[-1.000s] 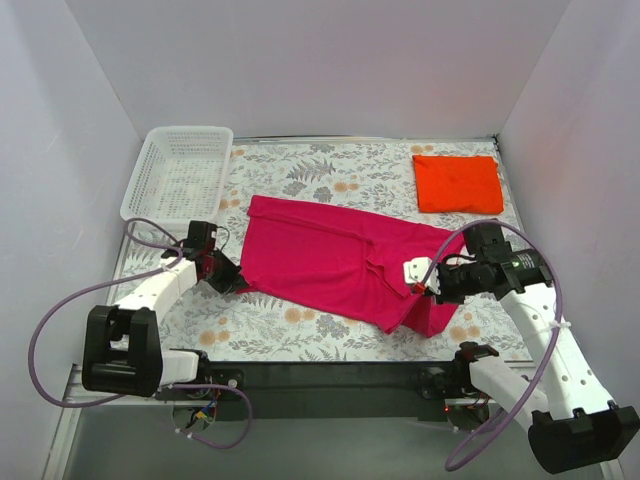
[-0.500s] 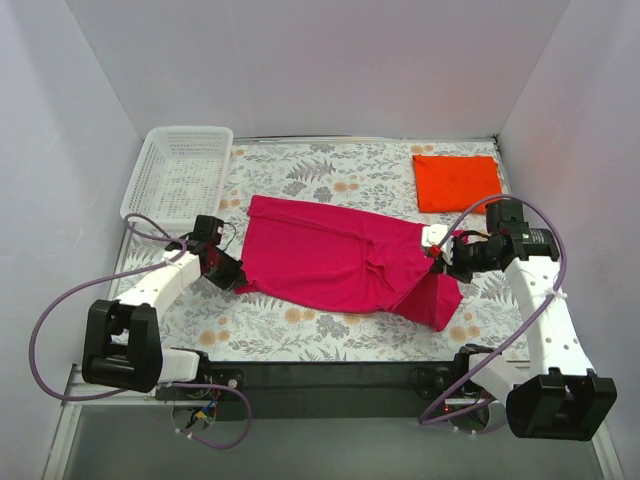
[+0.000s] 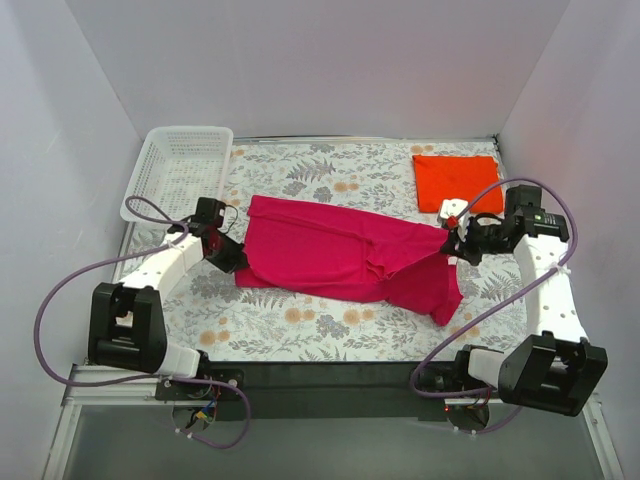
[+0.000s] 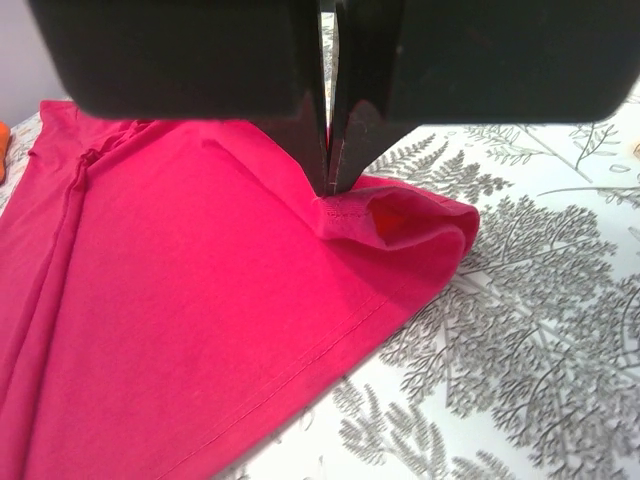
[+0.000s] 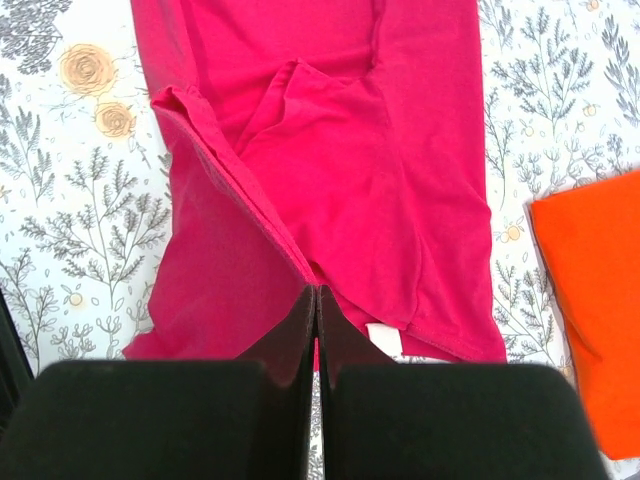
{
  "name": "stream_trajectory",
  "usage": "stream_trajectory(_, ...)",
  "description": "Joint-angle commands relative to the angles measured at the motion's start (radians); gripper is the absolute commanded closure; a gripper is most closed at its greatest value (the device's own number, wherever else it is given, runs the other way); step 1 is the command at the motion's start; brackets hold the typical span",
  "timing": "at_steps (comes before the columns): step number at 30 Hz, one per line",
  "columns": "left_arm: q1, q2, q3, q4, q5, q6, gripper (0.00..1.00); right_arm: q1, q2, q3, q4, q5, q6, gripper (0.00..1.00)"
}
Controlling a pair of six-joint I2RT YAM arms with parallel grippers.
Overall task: Fold and stack the t-shirts
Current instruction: Fold the tshirt
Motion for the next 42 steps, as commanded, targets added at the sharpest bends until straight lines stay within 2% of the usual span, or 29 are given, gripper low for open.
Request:
stream_trajectory(1, -0.001, 0.024, 0.062, 0.01, -0.003, 0.022, 1.0, -0.029, 0.028, 0.041, 0.068, -0.053, 0.058, 0.99)
stream_trajectory(9, -0.001, 0.122, 0.118, 0.056, 0.009, 0.079, 1.0, -0.09, 0.085, 0.043, 0.169, -0.034, 0.144, 0.99)
stream_trajectory(19, -0.024, 0.268, 0.238, 0.082, -0.04, 0.28, 1.0, -0.126, 0.131, 0.027, 0.221, -0.034, 0.185, 0.99)
stream_trajectory(30, -0.084, 0.249, 0.261, 0.13, -0.167, 0.435, 1.0, -0.132, 0.146, 0.015, 0.232, -0.047, 0.194, 0.99)
stream_trajectory(37, -0.093, 0.196, 0.237, 0.177, -0.143, 0.496, 1.0, -0.132, 0.059, -0.012, 0.217, -0.101, 0.156, 0.99)
stream_trajectory(42, -0.093, 0.174, 0.22, 0.192, -0.136, 0.519, 1.0, -0.132, 0.031, 0.018, 0.221, -0.078, 0.18, 0.99)
